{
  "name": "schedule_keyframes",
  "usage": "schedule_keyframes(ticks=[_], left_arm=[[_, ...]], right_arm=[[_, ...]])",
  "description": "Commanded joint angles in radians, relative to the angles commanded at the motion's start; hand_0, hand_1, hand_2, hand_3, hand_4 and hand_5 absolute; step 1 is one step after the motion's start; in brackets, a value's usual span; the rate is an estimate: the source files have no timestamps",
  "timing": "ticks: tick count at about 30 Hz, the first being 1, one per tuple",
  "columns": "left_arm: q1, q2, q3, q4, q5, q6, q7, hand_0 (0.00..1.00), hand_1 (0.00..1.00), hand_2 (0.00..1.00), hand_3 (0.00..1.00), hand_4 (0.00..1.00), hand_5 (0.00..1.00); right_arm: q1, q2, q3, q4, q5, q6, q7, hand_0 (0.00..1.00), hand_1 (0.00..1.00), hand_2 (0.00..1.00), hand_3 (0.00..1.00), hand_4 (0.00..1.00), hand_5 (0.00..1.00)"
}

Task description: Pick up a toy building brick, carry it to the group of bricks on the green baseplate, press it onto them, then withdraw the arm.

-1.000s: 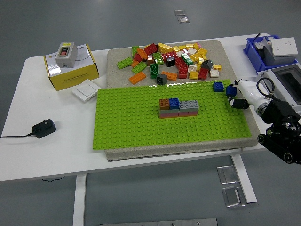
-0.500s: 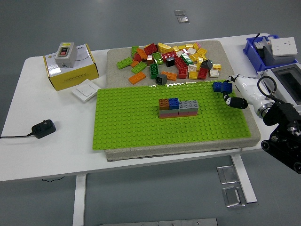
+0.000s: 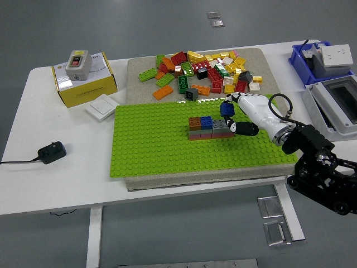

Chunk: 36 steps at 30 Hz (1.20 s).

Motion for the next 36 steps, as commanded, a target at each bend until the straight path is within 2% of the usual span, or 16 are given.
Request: schedule_keyframes(ticks=[14, 36], left_arm=[[-0.005, 0.001, 0.003, 0.0, -0.002, -0.001, -0.001, 0.662, 0.66, 0.584, 0.605, 0.187, 0.699], [-0.009, 0.002, 0.003, 0.0, 0.001, -0.002, -0.001, 0.663, 0.661, 0.584, 0.607, 0.193, 0.7]], right_arm=[[0.02, 0.044, -0.06, -0.062, 0.038, 0.005, 0.014, 0.759, 0.83, 0.87, 0.544, 0.466, 0.337], [0.032, 0.074, -0.077, -0.128, 0.087, 0.006, 0.036, 0.758, 0.828, 0.87, 0.548, 0.47, 0.34]])
